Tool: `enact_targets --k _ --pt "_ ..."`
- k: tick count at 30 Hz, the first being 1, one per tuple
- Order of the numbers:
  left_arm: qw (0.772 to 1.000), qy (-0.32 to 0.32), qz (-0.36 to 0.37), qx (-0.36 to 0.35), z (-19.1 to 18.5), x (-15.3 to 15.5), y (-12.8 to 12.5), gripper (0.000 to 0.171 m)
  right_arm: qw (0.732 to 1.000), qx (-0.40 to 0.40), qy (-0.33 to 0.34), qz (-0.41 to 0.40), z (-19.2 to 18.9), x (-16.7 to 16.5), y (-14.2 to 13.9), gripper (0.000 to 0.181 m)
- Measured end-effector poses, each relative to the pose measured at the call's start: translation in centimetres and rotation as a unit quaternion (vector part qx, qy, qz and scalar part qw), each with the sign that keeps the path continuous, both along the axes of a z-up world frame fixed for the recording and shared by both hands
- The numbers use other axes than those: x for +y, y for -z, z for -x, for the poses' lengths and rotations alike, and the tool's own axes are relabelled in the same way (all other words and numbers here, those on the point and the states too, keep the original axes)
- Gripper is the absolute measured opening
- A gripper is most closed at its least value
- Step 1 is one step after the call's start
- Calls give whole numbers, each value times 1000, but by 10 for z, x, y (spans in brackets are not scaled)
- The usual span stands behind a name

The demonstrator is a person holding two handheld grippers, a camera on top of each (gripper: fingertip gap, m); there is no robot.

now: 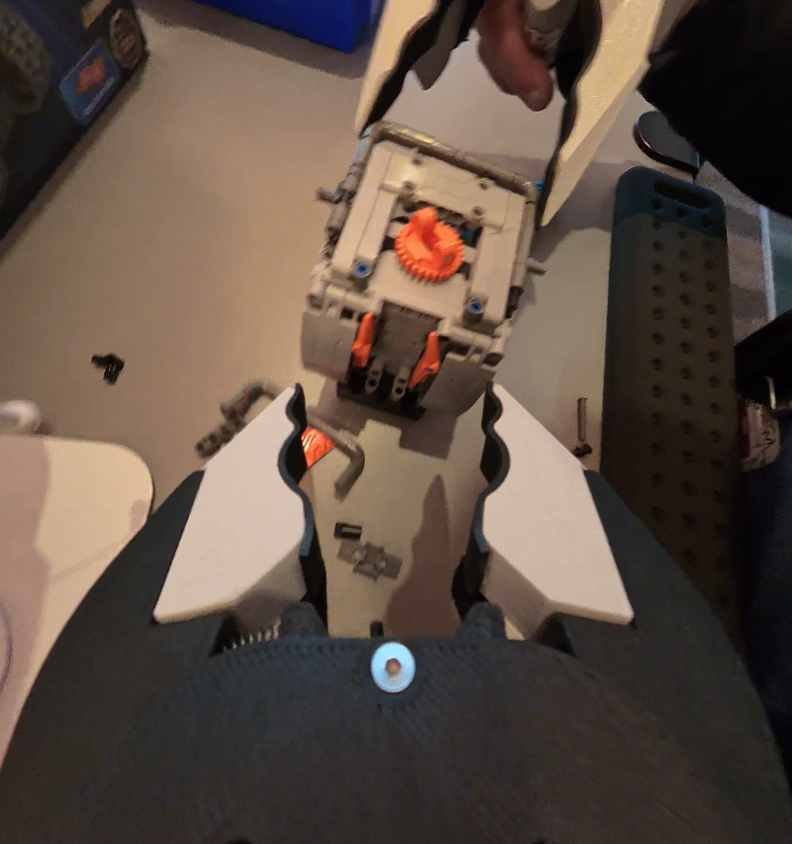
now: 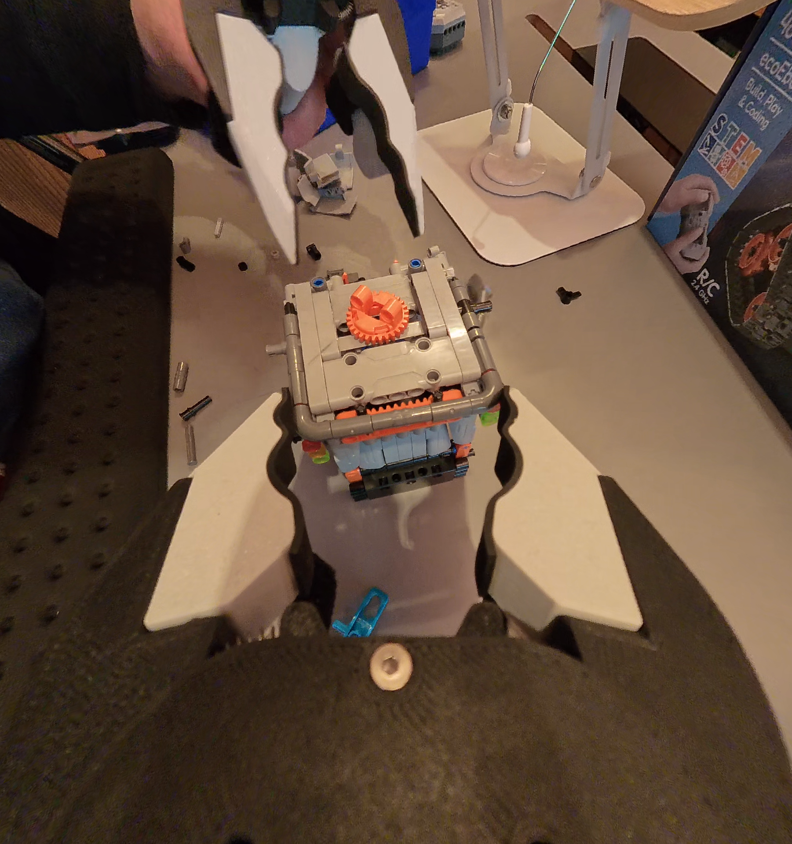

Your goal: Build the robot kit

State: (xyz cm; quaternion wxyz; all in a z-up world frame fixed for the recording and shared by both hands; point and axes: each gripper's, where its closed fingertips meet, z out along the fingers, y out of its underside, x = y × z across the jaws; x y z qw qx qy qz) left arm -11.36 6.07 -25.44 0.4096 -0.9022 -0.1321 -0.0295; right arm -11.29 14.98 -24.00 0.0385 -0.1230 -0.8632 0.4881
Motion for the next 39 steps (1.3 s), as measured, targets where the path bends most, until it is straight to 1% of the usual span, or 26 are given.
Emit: enact_targets --k 2,4,5,6,7,8,9,10,12,13,16,17,18,20,22,24,28,30,31,34,35,37,39 --pt "998 -28 23 -42 8 -17 11 75 1000 0 0 1 0 0 0 88" --pt "994 -59 53 -69 12 -29 28 65 1000 -1 1 0 0 0 0 88" --pt "993 -58 61 -86 7 -29 34 62 1000 -1 1 -1 0 0 0 88" --pt "993 -58 67 -84 5 -27 38 57 1000 -1 2 -1 0 0 0 88" --pt "993 -64 72 -67 8 -23 40 49 1000 -2 2 1 0 0 0 88" --pt "994 -54 73 -62 5 -16 41 45 1000 -3 2 2 -1 1 0 88" --pt "994 -49 78 -56 5 -8 42 46 1000 -5 2 3 -1 1 -1 87" --pt "993 -53 92 -40 9 -3 46 46 1000 -7 2 3 -2 2 -1 87" --pt "989 -52 134 -14 18 -1 59 34 1000 -8 1 1 -3 4 -1 87" --pt "987 -60 151 -13 23 -1 65 35 1000 -9 2 0 -4 4 -1 87" --pt "984 -76 154 -49 24 4 77 35 1000 -11 3 -4 -6 6 -1 87" --pt "981 -81 168 -45 25 2 82 32 1000 -12 4 -3 -7 6 -1 87" --pt "982 -81 166 -36 26 4 82 17 1000 -12 5 -2 -7 7 -1 86" --pt "982 -89 160 -39 25 6 83 9 1000 -16 6 2 -8 9 -2 85" --pt "983 -95 149 -49 24 7 82 7 1000 -17 10 10 -8 11 -5 81" --pt "986 -109 121 -47 26 8 73 6 1000 -16 11 21 -8 12 -12 78" --pt "985 -143 54 -74 28 0 43 6 999 1 15 33 -6 13 -30 74" --pt "983 -150 -4 -106 24 -2 19 6 999 14 17 40 -2 9 -43 74" --pt "982 -153 -26 -110 23 -5 7 6 999 19 16 42 0 7 -49 73" --pt "979 -155 -63 -119 19 -14 -18 6 999 33 12 37 8 -2 -60 73" --pt "977 -153 -79 -124 17 -16 -28 6 999 40 12 35 11 -6 -63 73" --pt "970 -134 -136 -149 7 -12 -52 5 998 57 16 33 17 -15 -70 74" --pt "959 -91 -192 -187 -10 -3 -75 6 996 78 13 29 21 -24 -75 75"
